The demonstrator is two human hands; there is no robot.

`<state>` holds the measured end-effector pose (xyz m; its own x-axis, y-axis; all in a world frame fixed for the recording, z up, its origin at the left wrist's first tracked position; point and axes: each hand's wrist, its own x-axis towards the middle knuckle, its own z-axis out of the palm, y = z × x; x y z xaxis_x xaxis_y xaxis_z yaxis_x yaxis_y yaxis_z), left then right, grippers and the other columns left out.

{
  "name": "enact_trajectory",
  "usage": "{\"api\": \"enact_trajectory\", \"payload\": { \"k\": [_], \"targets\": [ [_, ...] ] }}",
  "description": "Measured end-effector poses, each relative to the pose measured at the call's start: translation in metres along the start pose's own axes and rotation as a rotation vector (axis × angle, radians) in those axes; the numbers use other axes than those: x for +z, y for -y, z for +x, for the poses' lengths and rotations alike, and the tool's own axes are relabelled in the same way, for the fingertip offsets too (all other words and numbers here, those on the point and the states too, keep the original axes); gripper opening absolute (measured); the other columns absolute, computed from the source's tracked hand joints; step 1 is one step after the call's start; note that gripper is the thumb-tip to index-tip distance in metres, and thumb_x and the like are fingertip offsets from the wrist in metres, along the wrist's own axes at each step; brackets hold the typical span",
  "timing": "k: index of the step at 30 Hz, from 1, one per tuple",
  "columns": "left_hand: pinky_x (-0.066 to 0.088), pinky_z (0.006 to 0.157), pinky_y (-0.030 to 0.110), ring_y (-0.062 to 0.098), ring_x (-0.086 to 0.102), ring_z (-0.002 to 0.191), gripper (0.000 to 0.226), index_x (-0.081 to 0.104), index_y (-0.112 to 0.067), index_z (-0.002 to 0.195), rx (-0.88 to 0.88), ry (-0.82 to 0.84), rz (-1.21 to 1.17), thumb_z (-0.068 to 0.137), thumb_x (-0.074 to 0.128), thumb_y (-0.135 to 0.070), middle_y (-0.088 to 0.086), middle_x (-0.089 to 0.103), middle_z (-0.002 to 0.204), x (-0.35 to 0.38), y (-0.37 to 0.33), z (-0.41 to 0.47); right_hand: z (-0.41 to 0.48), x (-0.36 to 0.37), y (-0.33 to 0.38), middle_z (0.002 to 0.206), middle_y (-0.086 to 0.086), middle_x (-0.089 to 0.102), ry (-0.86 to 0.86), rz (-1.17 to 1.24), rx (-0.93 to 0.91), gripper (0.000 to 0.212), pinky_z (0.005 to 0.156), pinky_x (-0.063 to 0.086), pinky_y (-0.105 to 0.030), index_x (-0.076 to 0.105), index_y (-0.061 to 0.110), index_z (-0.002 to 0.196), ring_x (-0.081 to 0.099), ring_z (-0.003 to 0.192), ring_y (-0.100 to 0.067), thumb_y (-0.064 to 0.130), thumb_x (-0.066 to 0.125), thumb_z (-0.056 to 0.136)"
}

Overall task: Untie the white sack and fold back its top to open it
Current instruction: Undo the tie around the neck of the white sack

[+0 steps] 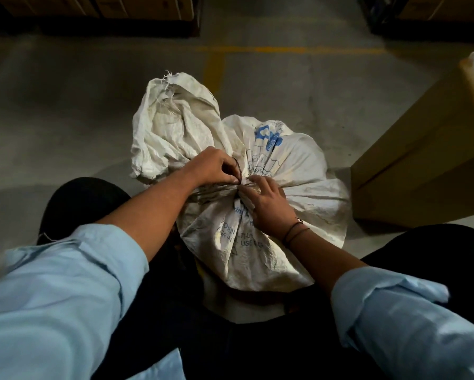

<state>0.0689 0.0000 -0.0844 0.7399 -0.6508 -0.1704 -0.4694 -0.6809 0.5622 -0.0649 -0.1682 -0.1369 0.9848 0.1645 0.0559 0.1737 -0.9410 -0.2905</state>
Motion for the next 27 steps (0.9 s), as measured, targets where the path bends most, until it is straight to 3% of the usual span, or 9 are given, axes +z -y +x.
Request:
{"api": "enact_trajectory", "payload": {
  "k": [3, 7, 11, 14, 17, 21, 25, 27],
  "targets": [
    [0.043, 0.066, 0.004, 0.002, 0.066, 0.072, 0.017, 0.08, -0.023, 0.089, -0.017, -0.092, 0.031, 0.073, 0.082, -0.026, -0.008, 0.075, 0.08, 0.009, 0.0, -0.007, 0.0, -0.002, 0.002, 0.143, -0.012, 0.044, 0.004, -0.014, 0.007, 0.057, 0.098, 0.049, -0.057, 0.053, 0.028, 0.136, 0.04, 0.131, -0.037, 0.021, 0.072, 0.082],
    [0.054, 0.071, 0.024, 0.009, 0.068, 0.078, 0.01, 0.077, -0.027, 0.076, -0.188, -0.194, -0.071, 0.068, 0.08, -0.024, -0.008, 0.072, 0.079, 0.02, -0.004, -0.009, 0.001, -0.004, 0.005, 0.145, -0.013, 0.044, 0.004, -0.016, 0.019, 0.058, 0.1, 0.048, -0.057, 0.053, 0.027, 0.138, 0.039, 0.133, -0.037, 0.018, 0.071, 0.084],
    [0.051, 0.083, 0.027, 0.016, 0.057, 0.092, 0.011, 0.077, -0.019, 0.075, -0.344, -0.341, -0.029, 0.072, 0.074, -0.009, 0.004, 0.053, 0.108, 0.035, -0.016, -0.007, 0.002, -0.006, 0.005, 0.145, -0.012, 0.043, 0.006, 0.006, 0.027, 0.055, 0.101, 0.046, -0.057, 0.053, 0.028, 0.139, 0.037, 0.134, -0.035, 0.019, 0.067, 0.086],
    [0.053, 0.092, 0.035, 0.024, 0.059, 0.103, 0.017, 0.079, -0.01, 0.094, -0.493, -0.244, -0.026, 0.083, 0.07, -0.02, 0.011, 0.058, 0.116, 0.038, -0.016, -0.002, 0.0, -0.002, 0.003, 0.142, -0.011, 0.045, -0.01, 0.017, 0.013, 0.056, 0.097, 0.049, -0.056, 0.052, 0.031, 0.138, 0.039, 0.131, -0.035, 0.018, 0.069, 0.086],
    [0.056, 0.08, 0.032, 0.026, 0.065, 0.098, 0.045, 0.078, -0.008, 0.101, -0.596, -0.134, -0.078, 0.065, 0.081, -0.036, 0.012, 0.07, 0.109, 0.034, -0.012, 0.008, -0.001, 0.001, 0.001, 0.141, -0.01, 0.047, -0.032, 0.024, 0.006, 0.054, 0.095, 0.05, -0.055, 0.053, 0.031, 0.136, 0.042, 0.129, -0.035, 0.018, 0.069, 0.086],
    [0.056, 0.07, 0.032, 0.028, 0.068, 0.091, 0.059, 0.077, -0.009, 0.099, -0.663, -0.105, -0.118, 0.05, 0.084, -0.041, 0.012, 0.072, 0.102, 0.031, -0.01, 0.013, 0.0, 0.0, 0.001, 0.141, -0.01, 0.046, -0.041, 0.027, 0.001, 0.051, 0.094, 0.051, -0.055, 0.057, 0.028, 0.133, 0.042, 0.129, -0.035, 0.019, 0.069, 0.085],
    [0.04, 0.053, 0.025, 0.027, 0.068, 0.09, 0.051, 0.076, -0.007, 0.102, -0.68, -0.002, -0.13, 0.062, 0.088, -0.037, 0.012, 0.073, 0.104, 0.023, -0.013, 0.015, 0.0, 0.001, 0.001, 0.142, -0.01, 0.045, -0.012, 0.024, 0.005, 0.053, 0.095, 0.048, -0.058, 0.055, 0.028, 0.134, 0.04, 0.13, -0.036, 0.019, 0.068, 0.083],
    [0.046, 0.059, 0.025, 0.03, 0.068, 0.094, 0.042, 0.075, -0.005, 0.108, -0.674, 0.047, -0.139, 0.074, 0.083, -0.03, 0.014, 0.073, 0.109, 0.02, -0.013, 0.017, 0.0, 0.001, 0.001, 0.142, -0.011, 0.044, -0.005, 0.02, 0.006, 0.056, 0.095, 0.048, -0.058, 0.055, 0.029, 0.135, 0.04, 0.131, -0.036, 0.018, 0.068, 0.082]
  ]
}}
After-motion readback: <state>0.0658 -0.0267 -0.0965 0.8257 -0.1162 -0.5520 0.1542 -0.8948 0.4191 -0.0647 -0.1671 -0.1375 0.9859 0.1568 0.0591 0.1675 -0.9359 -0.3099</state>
